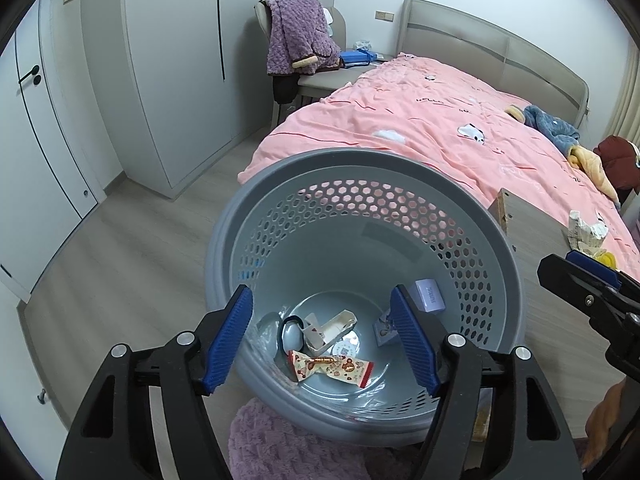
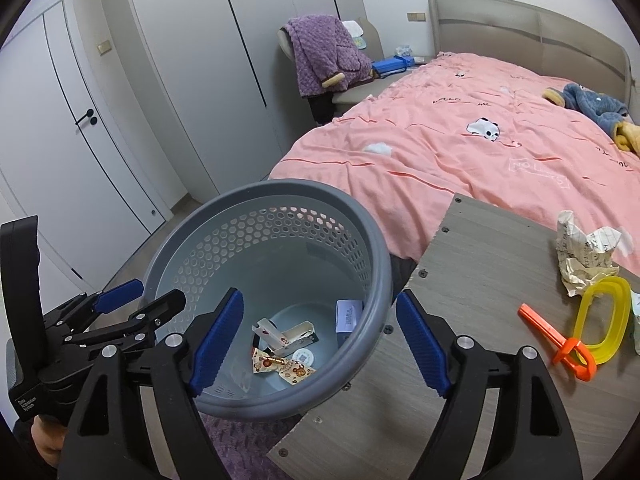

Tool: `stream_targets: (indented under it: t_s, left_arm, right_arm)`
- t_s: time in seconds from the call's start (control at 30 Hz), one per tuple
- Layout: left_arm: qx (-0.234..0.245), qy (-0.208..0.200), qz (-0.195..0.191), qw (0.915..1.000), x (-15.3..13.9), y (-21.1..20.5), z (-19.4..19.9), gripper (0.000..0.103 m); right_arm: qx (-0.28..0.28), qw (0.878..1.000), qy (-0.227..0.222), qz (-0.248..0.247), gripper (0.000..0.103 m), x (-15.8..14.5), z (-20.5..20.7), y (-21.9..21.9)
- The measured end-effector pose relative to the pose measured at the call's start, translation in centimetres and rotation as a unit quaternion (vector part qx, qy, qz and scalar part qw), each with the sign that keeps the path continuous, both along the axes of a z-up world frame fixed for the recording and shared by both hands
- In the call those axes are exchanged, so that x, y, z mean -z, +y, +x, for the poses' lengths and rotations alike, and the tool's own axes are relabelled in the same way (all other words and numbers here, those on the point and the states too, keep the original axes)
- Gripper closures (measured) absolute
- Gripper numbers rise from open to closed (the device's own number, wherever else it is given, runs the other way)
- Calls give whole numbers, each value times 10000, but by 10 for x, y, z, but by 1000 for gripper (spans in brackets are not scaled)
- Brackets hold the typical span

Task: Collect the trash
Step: 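Withdraw both open tools from the basket back to the table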

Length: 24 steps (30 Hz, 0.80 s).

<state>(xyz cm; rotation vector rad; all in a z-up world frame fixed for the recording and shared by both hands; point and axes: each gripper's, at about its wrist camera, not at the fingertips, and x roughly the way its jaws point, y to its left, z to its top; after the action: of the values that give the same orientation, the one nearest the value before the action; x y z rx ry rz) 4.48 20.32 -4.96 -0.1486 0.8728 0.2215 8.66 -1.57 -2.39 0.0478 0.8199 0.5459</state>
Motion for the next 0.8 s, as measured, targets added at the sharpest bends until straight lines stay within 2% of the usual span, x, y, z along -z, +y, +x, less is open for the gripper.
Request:
stream_targets:
  t_s: [0.4, 0.8]
  left_arm:
    - [345, -78, -107, 9993, -5, -29, 13, 35]
    - [864, -170, -15, 9961, -21, -75, 18, 35]
  right_arm:
    - [495, 9987, -103, 36, 19, -10, 2, -42]
    - [993, 9948, -181, 149, 18, -15, -14, -94]
